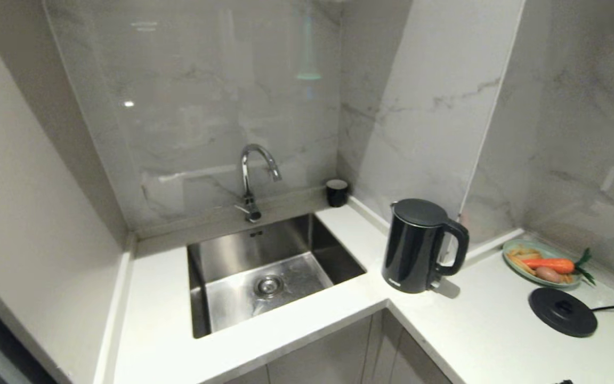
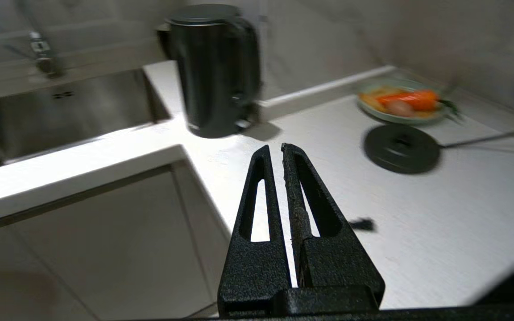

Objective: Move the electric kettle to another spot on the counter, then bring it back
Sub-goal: Grab the kettle

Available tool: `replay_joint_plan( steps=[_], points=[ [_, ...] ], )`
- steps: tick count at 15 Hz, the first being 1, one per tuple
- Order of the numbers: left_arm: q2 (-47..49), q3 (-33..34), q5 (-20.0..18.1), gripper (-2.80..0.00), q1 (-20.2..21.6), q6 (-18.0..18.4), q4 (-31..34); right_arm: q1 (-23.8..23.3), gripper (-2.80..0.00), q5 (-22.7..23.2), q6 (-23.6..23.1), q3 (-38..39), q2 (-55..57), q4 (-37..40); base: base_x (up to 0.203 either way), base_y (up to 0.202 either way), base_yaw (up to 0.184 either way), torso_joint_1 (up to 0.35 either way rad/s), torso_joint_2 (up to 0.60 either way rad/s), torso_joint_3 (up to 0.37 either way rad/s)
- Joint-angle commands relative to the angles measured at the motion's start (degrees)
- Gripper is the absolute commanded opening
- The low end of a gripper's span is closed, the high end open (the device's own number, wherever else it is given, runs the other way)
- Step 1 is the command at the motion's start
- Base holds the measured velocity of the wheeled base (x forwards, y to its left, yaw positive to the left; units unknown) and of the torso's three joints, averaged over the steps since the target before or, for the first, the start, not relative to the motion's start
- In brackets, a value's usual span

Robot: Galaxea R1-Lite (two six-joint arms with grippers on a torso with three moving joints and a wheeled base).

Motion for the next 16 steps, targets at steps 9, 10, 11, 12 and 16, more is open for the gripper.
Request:
replay_joint_plan(
  steps=[9,10,11,12,16],
  points=[
    [0.09,0.05,0.04,-2.8,0.01,-0.02,0.06,0.0,-2.8,0.04,-0.02,0.0,0.0,0.0,0.003,0.008,-0.175,0.0,0.01,0.005],
    [0.09,0.05,0.04,-2.8,0.01,-0.02,0.06,0.0,-2.8,0.04,-0.02,0.0,0.0,0.0,0.0,0.011,-0.178,-0.007,0.01,0.017],
    [0.09,0.03,0.04,-2.8,0.01,-0.02,0.06,0.0,-2.8,0.04,-0.02,0.0,0.09,0.0,0.001,0.006,-0.172,0.004,0.01,0.004],
    [0.09,-0.02,0.04,-2.8,0.01,-0.02,0.06,0.0,-2.8,0.04,-0.02,0.0,0.05,0.0,0.002,0.013,-0.173,0.007,0.0,0.002],
    [0.09,0.05,0.04,-2.8,0.01,-0.02,0.06,0.0,-2.8,0.04,-0.02,0.0,0.0,0.0,0.002,0.007,-0.172,-0.003,0.01,0.003]
  ],
)
